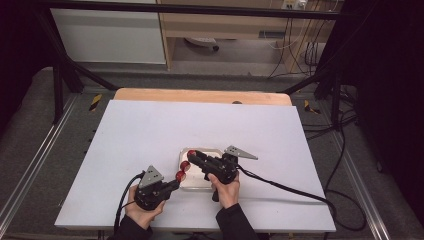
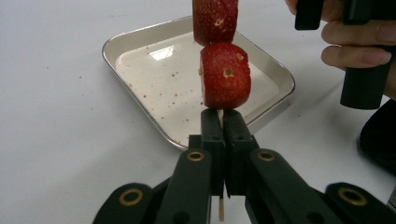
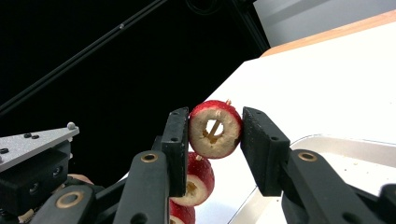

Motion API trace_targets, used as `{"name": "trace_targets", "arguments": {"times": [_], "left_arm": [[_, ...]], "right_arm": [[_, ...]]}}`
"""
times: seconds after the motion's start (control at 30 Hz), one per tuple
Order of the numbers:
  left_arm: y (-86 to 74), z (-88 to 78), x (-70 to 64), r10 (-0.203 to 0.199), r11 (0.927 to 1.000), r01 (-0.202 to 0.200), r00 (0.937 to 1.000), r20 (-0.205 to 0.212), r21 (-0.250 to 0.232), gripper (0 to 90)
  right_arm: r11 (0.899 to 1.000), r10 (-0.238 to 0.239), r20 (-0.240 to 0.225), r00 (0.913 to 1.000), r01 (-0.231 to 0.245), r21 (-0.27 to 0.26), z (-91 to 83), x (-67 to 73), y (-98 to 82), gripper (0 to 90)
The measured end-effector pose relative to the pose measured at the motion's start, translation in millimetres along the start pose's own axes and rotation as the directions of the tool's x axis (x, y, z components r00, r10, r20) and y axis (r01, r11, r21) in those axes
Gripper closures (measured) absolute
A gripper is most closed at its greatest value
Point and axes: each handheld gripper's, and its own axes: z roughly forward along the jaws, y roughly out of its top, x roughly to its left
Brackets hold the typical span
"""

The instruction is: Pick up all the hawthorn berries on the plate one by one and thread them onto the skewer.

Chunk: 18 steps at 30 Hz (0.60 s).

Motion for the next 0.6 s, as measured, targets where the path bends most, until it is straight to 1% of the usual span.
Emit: {"name": "trace_targets", "arguments": {"times": [0.13,0.23,0.3,0.4,0.43,0.5,0.57,0.6], "left_arm": [[-0.9,1.5,0.1,-0.001,1.0,0.001,1.0,0.001,0.009,88.6],[-2.1,3.5,-0.3,0.008,0.9998,-0.008,1.0,0.001,0.019,88.5],[-2.7,4.1,0.2,0.012,0.9998,-0.012,0.9999,0.002,0.015,88.5],[-2.9,3.2,2.0,0.005,1.0,-0.005,0.9999,0.011,0.002,88.5],[-2.9,2.5,2.9,0.005,1.0,-0.005,0.9999,0.009,0.0,88.5],[-3.6,1.7,4.0,0.007,1.0,-0.007,0.9999,0.007,0.0,88.5],[-4.6,1.5,4.9,0.008,1.0,-0.008,1.0,0.005,0.0,88.5],[-4.9,1.5,5.5,0.01,1.0,-0.01,0.9999,0.014,-0.002,88.5]], "right_arm": [[1.0,-0.005,0.0,1.0,0.005,0.008,-0.3,0.4,-0.5,63.2],[1.0,-0.016,0.01,0.9998,0.016,0.019,-0.6,0.5,-1.7,63.2],[0.999,-0.015,0.018,0.9997,0.015,0.028,-0.8,0.7,-1.1,62.8],[0.999,-0.024,0.017,0.9996,0.023,0.043,-2.7,0.8,2.2,61.4],[0.998,-0.032,0.02,0.9993,0.031,0.048,-3.4,1.2,3.5,57.6],[0.997,-0.051,0.045,0.9977,0.049,0.057,-7.0,2.0,6.7,54.0],[0.997,-0.063,0.059,0.9963,0.06,0.046,-13.5,0.7,11.1,49.0],[0.997,-0.067,0.07,0.9953,0.064,0.048,-17.1,0.0,13.2,46.7]]}}
